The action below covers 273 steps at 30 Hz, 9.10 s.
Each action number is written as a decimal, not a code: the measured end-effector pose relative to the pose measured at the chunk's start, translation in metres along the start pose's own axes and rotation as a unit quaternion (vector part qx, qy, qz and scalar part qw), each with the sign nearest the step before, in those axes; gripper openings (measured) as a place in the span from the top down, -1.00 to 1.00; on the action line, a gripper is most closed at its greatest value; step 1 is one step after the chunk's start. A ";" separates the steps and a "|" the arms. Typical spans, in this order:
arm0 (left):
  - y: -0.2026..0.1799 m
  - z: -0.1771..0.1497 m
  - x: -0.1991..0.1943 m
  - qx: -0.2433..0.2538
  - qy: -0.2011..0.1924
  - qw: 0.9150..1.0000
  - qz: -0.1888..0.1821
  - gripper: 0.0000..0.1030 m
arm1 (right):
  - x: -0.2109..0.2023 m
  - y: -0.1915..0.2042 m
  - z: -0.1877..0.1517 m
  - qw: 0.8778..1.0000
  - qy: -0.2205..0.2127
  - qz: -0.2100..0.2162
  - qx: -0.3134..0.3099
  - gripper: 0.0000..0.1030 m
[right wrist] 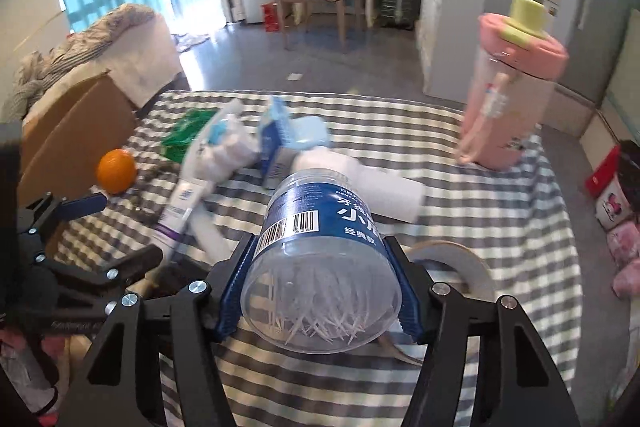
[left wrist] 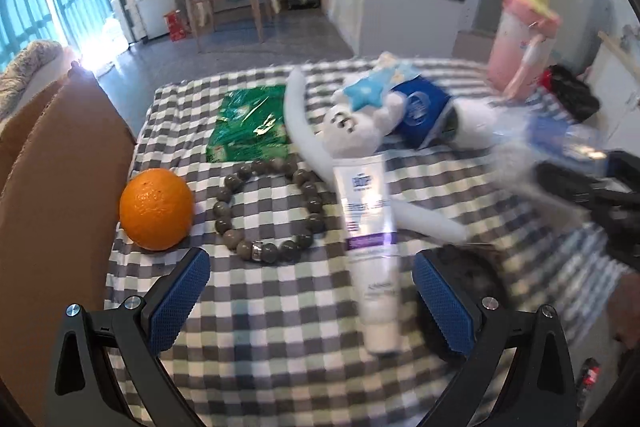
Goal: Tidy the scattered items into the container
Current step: 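Grasp the white toothpaste tube with the left gripper while the right holds the floss jar, then carry toothpaste and floss jar over the cardboard box and open both grippers, then grasp the tape roll with the right gripper while the left grasps the black plastic piece, then carry tape roll and black piece into the cardboard box and open both grippers, then move both grippers back over the table items, then grasp the long white foam tube with the right gripper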
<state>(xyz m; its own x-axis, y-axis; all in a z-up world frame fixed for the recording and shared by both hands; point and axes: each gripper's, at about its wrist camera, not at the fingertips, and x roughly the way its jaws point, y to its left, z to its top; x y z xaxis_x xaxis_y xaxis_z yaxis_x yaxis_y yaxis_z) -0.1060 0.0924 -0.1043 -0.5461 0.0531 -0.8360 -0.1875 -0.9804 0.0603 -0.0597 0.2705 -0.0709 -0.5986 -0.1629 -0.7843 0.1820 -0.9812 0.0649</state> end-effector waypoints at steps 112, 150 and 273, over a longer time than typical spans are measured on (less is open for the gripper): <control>0.023 -0.011 -0.048 -0.012 -0.031 0.999 0.016 -1.00 | 0.033 -0.051 -0.036 0.989 0.039 -0.102 0.096 -0.62; -0.070 -0.010 -0.033 0.064 0.008 0.986 -0.151 0.10 | -0.030 -0.043 -0.026 0.994 -0.033 -0.062 0.078 -0.62; 0.069 0.006 -0.061 -0.008 -0.095 0.995 0.040 -1.00 | 0.054 0.097 0.032 0.995 0.005 0.063 -0.084 0.64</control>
<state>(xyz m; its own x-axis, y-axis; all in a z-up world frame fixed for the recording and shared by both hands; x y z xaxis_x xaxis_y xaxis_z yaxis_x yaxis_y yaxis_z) -0.0904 0.0225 -0.0459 -0.7035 0.0089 -0.7107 -0.1262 -0.9856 0.1125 -0.0995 0.1636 -0.0868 -0.5554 -0.2807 -0.7828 0.3821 -0.9222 0.0596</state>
